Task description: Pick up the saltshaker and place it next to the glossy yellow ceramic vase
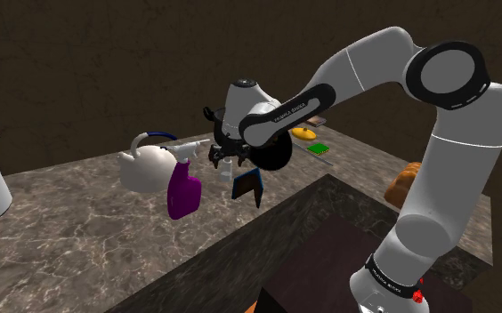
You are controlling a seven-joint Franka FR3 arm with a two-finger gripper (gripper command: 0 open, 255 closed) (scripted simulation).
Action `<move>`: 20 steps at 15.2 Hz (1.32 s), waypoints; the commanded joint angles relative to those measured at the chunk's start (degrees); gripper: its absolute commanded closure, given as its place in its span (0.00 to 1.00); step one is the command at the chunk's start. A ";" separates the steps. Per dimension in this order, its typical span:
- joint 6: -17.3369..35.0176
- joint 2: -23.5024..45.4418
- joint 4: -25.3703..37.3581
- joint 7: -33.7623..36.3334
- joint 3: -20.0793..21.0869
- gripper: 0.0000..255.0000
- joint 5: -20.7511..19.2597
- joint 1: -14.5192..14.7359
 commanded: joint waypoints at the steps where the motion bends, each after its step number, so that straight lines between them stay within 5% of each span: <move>1: 0.00 0.00 0.00 0.00 0.00 1.00 0.00 0.00; 10: 0.01 0.00 0.00 0.00 0.00 1.00 0.00 0.00; 20: -6.37 -4.48 2.61 -3.58 1.02 1.00 4.10 -0.63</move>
